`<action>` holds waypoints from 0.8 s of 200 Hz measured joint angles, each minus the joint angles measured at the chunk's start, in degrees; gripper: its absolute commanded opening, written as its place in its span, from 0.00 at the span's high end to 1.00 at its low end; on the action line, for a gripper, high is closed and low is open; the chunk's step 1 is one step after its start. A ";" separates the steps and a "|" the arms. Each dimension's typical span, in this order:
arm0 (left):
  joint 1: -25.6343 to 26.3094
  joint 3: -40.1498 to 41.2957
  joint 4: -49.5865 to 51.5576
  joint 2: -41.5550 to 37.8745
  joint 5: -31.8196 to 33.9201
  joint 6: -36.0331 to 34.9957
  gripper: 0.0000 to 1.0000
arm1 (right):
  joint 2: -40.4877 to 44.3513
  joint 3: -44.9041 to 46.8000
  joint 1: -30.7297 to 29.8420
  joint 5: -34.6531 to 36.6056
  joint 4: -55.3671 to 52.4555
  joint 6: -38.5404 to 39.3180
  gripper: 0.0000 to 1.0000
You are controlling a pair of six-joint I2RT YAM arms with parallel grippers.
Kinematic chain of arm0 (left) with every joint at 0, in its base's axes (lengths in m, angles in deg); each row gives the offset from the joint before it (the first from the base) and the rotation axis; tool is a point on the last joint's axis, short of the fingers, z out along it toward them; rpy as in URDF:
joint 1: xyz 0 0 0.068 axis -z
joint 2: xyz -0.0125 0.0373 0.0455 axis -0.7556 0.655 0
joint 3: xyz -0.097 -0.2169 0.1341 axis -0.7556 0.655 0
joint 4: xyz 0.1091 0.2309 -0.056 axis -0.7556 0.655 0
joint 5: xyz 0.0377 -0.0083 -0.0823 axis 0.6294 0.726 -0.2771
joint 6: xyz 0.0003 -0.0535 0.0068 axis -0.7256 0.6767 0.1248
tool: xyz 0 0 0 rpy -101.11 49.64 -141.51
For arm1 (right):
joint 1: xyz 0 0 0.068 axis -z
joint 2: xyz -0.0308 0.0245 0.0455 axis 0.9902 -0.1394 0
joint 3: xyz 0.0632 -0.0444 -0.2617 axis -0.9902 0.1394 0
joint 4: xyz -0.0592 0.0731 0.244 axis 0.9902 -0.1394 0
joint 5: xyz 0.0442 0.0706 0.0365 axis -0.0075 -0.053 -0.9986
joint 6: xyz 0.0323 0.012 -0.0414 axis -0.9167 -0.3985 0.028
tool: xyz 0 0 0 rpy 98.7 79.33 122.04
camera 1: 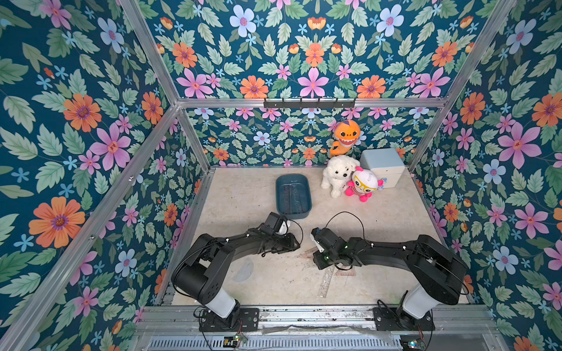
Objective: Put the scattered rulers into the storage box
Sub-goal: Pick up the ruler from the center of the board.
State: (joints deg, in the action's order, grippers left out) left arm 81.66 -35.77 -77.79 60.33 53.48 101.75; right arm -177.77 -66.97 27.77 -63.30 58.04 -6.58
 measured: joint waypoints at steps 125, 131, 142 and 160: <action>-0.17 0.42 -0.83 0.00 -0.61 0.02 0.57 | 3.08 1.64 4.48 1.81 -3.26 2.03 0.84; -0.17 0.57 -0.85 -0.13 -0.59 0.02 0.57 | 2.78 1.31 4.66 1.84 -3.26 2.29 0.84; -0.17 0.81 -0.83 -0.42 -0.48 0.04 0.57 | 2.14 0.68 4.94 1.88 -3.13 2.84 0.84; -0.22 1.01 -0.90 -0.57 -0.39 0.07 0.57 | 1.29 -0.33 5.33 1.88 -3.04 3.17 0.84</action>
State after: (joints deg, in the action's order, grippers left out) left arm 81.44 -34.77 -78.68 59.76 53.08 101.81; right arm -176.48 -67.30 33.11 -61.42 55.00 -3.41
